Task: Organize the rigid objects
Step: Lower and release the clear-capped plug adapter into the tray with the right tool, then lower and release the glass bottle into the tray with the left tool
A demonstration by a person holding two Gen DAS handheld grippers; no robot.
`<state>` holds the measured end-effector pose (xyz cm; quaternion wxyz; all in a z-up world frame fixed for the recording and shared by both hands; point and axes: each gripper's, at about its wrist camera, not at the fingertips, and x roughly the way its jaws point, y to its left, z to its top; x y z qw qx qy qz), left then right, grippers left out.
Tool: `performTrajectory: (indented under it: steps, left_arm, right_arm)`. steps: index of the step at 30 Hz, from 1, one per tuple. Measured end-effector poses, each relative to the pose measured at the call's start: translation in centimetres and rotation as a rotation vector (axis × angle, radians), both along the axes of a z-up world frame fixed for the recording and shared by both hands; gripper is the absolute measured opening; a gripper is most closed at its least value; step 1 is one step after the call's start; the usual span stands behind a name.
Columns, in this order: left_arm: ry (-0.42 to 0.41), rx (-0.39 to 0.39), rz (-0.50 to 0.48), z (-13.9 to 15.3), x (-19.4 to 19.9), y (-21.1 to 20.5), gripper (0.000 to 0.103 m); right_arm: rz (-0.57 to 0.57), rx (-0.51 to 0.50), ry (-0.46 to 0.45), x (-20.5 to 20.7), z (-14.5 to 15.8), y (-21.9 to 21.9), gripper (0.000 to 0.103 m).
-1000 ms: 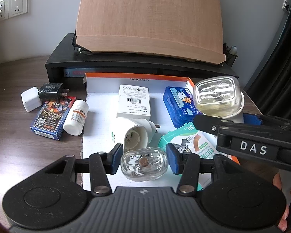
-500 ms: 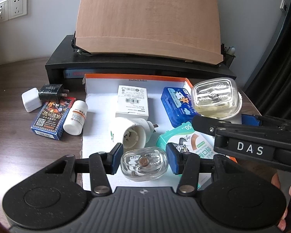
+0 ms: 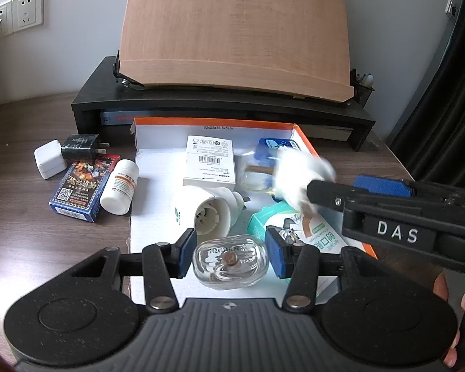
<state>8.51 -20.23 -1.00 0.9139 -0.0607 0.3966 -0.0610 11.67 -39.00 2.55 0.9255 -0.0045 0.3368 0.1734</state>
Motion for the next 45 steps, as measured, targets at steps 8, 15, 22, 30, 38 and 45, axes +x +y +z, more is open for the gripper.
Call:
performTrajectory:
  steps: [8, 15, 22, 30, 38, 45]
  left_arm:
    - [0.003, -0.003, -0.018, 0.0, -0.3, -0.3, 0.049]
    - [0.015, -0.016, -0.057, 0.0, -0.2, -0.7, 0.049]
    - [0.006, -0.017, -0.099, 0.2, -0.2, -1.4, 0.048]
    - [-0.011, -0.015, -0.087, 0.8, -0.1, -0.9, 0.057]
    - [-0.019, -0.021, -0.070, 1.6, -0.4, 0.5, 0.066]
    - [0.000, -0.017, -0.029, 1.7, -1.0, 3.4, 0.073]
  right_arm:
    - [-0.025, 0.032, -0.028, -0.2, 0.5, -0.7, 0.072]
    - [-0.046, 0.037, -0.044, -0.5, 0.9, -1.2, 0.074]
    - [-0.060, 0.032, -0.060, -1.1, 1.2, -1.3, 0.075]
    - [-0.082, 0.027, -0.086, -1.7, 1.6, -1.1, 0.078]
    - [-0.090, 0.022, -0.097, -2.6, 2.2, 0.0, 0.081]
    - [-0.074, 0.024, -0.073, -3.1, 2.2, 2.7, 0.083]
